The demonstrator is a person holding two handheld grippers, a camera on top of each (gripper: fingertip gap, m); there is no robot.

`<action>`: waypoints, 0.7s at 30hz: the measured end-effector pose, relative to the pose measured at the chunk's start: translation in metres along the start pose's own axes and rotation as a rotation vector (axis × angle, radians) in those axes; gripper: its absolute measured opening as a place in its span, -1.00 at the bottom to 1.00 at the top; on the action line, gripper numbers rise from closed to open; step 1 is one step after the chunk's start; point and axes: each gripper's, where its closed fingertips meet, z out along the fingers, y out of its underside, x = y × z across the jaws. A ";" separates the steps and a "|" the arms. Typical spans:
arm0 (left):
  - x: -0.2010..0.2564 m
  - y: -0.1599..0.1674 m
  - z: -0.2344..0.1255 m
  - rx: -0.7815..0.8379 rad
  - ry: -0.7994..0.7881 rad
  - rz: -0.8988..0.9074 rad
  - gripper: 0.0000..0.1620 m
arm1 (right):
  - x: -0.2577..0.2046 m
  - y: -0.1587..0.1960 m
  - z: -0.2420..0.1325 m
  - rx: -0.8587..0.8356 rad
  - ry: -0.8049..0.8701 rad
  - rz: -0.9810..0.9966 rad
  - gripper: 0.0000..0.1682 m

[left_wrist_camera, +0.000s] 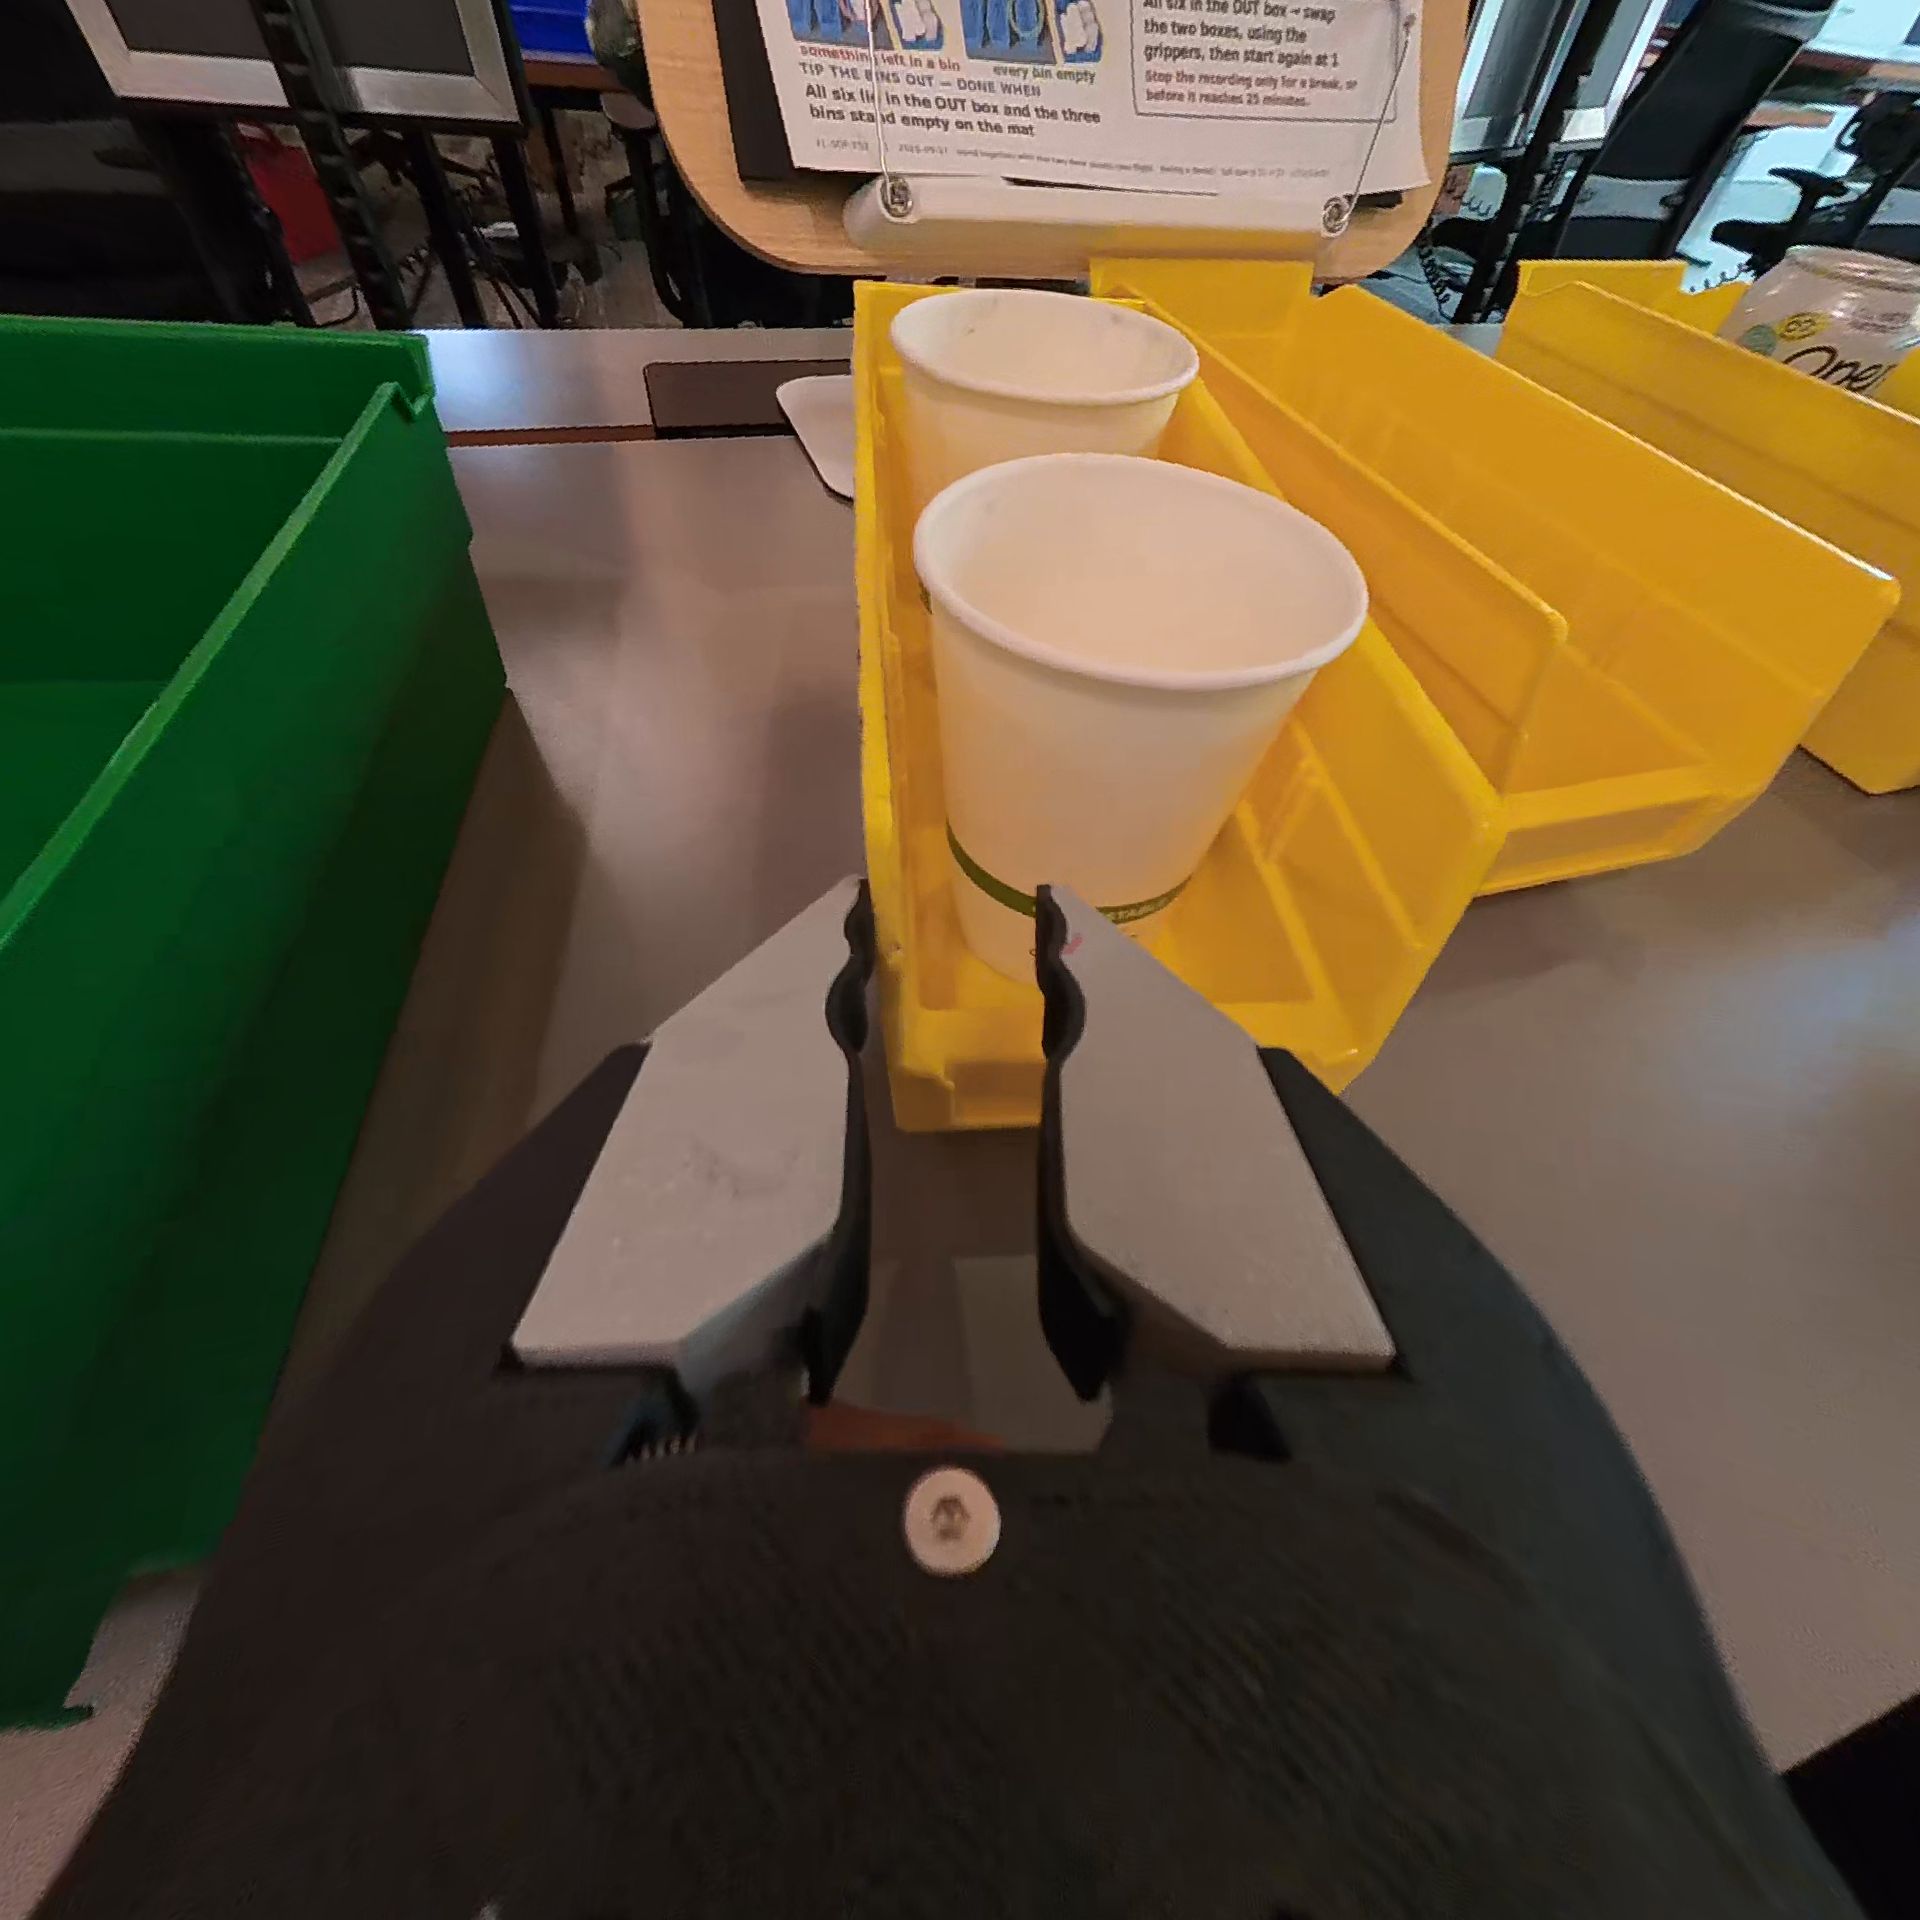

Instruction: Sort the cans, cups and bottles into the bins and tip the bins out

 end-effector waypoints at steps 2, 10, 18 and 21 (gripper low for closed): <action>0.005 0.001 0.000 -0.003 0.038 0.002 -0.69 | 0.012 -0.005 -0.001 0.037 0.037 0.029 -0.31; 0.014 0.025 0.012 -0.109 0.130 -0.027 -0.59 | 0.042 -0.011 0.018 0.029 0.134 0.088 -0.32; 0.019 0.026 0.014 -0.118 0.151 -0.048 -0.61 | 0.057 -0.014 0.052 -0.011 0.157 0.139 -0.46; 0.019 0.027 0.015 -0.122 0.146 -0.051 -0.60 | 0.052 -0.008 0.063 -0.075 0.134 0.115 -0.52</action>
